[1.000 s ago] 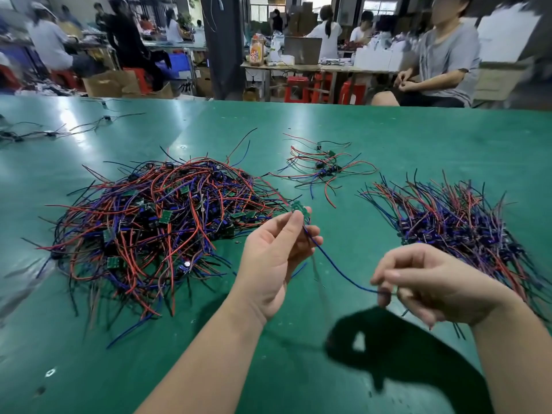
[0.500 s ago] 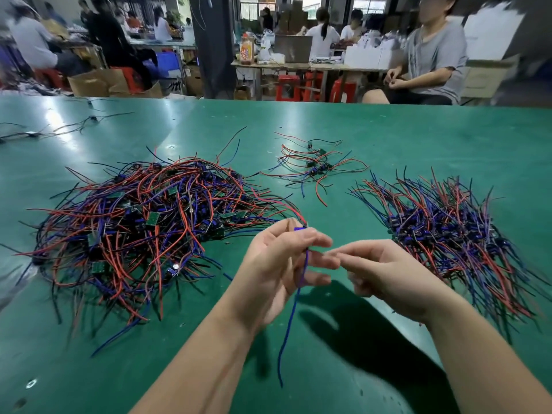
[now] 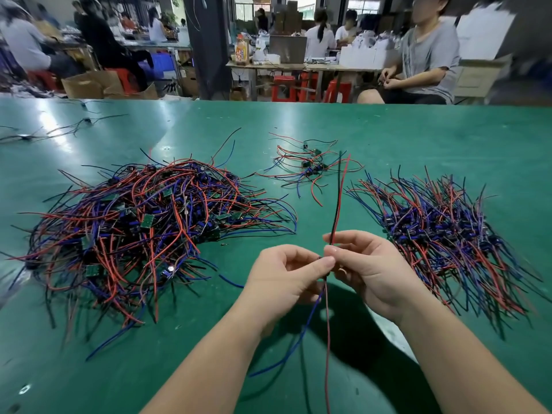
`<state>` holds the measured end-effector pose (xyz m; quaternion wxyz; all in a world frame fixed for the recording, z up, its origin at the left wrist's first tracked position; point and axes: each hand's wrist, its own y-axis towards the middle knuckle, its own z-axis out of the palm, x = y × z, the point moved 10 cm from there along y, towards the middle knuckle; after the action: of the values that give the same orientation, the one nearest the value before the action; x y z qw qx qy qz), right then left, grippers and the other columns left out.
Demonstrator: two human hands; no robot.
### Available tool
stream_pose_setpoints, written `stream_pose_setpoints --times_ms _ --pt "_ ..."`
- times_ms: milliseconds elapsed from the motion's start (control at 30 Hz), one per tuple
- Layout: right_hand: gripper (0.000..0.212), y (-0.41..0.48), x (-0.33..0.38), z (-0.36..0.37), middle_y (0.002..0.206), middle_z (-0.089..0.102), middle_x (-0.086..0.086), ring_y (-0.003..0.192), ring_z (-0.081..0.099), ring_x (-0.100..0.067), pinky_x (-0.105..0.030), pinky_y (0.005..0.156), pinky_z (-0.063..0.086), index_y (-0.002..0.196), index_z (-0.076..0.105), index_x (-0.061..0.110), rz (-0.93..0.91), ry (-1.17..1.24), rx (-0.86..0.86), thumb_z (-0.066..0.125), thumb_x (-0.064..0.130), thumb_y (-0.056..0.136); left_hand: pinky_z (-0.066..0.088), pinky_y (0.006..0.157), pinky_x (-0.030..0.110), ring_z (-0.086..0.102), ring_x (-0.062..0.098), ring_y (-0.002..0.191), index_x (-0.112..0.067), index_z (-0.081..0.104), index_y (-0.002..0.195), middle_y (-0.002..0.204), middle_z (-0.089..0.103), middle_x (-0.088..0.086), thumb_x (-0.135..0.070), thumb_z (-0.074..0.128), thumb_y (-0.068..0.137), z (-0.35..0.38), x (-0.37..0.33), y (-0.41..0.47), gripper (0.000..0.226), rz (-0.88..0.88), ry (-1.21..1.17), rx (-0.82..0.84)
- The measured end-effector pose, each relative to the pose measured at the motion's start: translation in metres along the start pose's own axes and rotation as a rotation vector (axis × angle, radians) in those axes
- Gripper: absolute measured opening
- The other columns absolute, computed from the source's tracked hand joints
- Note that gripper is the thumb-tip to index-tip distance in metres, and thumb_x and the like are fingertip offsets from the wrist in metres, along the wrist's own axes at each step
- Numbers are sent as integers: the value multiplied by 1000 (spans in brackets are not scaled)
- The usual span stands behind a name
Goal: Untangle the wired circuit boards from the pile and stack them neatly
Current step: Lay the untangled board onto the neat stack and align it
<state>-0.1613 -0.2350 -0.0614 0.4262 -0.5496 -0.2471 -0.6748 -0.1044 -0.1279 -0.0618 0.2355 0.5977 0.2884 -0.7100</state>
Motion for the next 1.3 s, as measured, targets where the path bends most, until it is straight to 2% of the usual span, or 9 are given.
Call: stream_pose_setpoints --times_ms 300,500,733,867,933,967,1100,1200,1300 --pt "7 17 17 -38 60 67 -5 50 63 -8 -12 44 44 74 64 6 -12 128 -209 67 0 72 52 49 20 66 16 52 -4 66 68 55 66 7 -6 74 79 9 8 0 14 -35 15 58" --pt "10 27 32 -68 59 68 -3 57 69 -11 -10 48 48 80 62 4 -58 286 -288 62 -6 82 56 53 25 66 20 53 0 67 73 58 67 11 -8 77 77 13 16 -2 13 -77 131 90" --pt "21 29 39 -91 50 61 -2 49 66 -14 -14 39 46 72 58 6 -143 209 -433 63 15 91 53 53 22 66 17 57 -8 68 71 64 68 10 -10 79 74 16 16 -7 12 -127 122 158" --pt "26 28 33 -73 81 63 -14 57 70 -20 -20 48 53 100 58 4 -59 212 -317 39 22 102 53 55 22 65 10 60 -18 73 66 70 69 3 -28 79 58 22 2 -9 14 -132 -220 231" --pt "13 18 19 -54 84 61 -18 54 68 -24 -24 46 54 108 53 3 17 123 -233 49 6 96 50 57 19 62 5 60 -21 75 68 71 69 -5 -31 77 55 17 -4 -6 17 -113 -380 192" --pt "21 13 9 -40 81 60 -18 51 66 -23 -25 45 53 108 52 2 36 54 -156 57 -2 88 48 57 17 59 4 58 -21 75 70 69 67 -7 -32 76 56 14 -5 -4 18 -107 -431 163" --pt "37 -7 6 22 67 63 -7 56 61 -15 -20 53 50 91 59 7 -122 -124 140 76 6 58 49 55 15 58 5 55 -17 72 69 66 65 -6 -31 71 63 5 0 1 15 -150 -630 74" --pt "26 -10 23 26 65 67 -2 54 61 -12 -17 51 47 77 67 14 -259 13 76 78 14 53 46 52 15 56 4 51 -18 72 61 62 64 -7 -36 74 56 -2 5 2 19 -167 -548 -15" --pt "10 -7 21 14 62 68 -2 51 60 -9 -15 51 48 65 74 16 -218 141 -24 75 16 55 44 54 17 53 5 51 -19 70 68 65 64 -7 -41 76 48 -1 2 1 30 -111 -422 -43"
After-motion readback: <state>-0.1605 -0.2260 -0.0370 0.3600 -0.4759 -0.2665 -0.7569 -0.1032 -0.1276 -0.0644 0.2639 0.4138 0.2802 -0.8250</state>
